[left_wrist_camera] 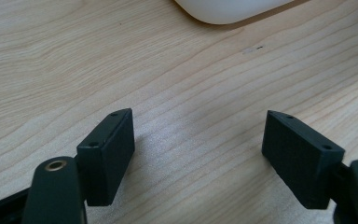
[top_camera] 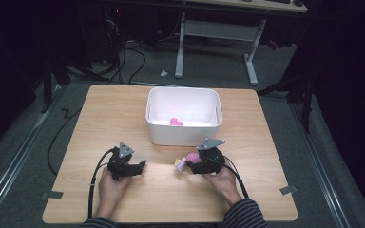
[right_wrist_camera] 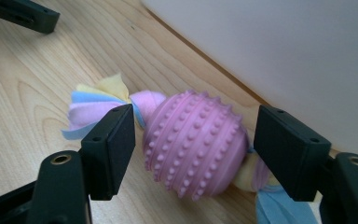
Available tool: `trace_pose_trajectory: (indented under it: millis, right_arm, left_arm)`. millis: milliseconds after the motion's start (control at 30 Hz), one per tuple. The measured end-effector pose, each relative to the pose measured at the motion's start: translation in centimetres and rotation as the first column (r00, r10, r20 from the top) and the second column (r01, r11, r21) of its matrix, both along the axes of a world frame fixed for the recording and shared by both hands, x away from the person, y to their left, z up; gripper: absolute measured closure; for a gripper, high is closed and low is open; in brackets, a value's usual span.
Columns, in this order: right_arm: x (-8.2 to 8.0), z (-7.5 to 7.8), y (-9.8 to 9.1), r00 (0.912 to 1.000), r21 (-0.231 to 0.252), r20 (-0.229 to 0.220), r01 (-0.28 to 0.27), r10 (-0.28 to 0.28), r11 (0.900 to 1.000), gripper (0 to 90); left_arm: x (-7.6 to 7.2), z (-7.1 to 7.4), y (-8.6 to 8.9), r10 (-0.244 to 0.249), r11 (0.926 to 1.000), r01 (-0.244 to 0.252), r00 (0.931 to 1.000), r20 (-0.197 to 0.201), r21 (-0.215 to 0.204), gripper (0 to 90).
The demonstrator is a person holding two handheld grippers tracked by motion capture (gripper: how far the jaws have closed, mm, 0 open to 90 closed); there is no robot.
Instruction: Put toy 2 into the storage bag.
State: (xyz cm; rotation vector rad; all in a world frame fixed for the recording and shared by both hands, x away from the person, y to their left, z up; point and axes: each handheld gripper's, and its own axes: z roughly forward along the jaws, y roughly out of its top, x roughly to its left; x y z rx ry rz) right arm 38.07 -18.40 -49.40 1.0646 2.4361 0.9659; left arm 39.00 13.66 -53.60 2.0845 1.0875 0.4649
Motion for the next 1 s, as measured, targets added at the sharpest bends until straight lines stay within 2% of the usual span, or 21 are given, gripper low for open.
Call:
trace_pose_trajectory:
  millis: [167,333,667,1000]
  right_arm:
    - [0.0,-0.4,0.3,1.0,-0.036,0.0,0.001,-0.001,0.9993,30.3]
    - [0.0,-0.4,0.3,1.0,-0.051,0.009,-0.003,0.003,0.9987,33.2]
    - [-0.2,-0.3,-0.1,0.9999,-0.039,0.008,-0.014,0.014,0.9991,33.9]
    - [-1.3,1.3,-1.4,0.9994,-0.006,0.033,-0.008,0.008,1.0,34.0]
  left_arm:
    - [0.0,0.0,0.0,-0.001,1.0,0.001,1.0,-0.002,0.0,25.5]
    - [0.0,0.0,0.0,-0.001,1.0,0.001,1.0,-0.002,0.0,25.6]
    - [0.0,0.0,0.0,-0.003,1.0,0.003,1.0,-0.002,0.002,25.0]
    - [0.0,0.0,0.0,-0.003,1.0,0.003,1.0,-0.002,0.003,25.0]
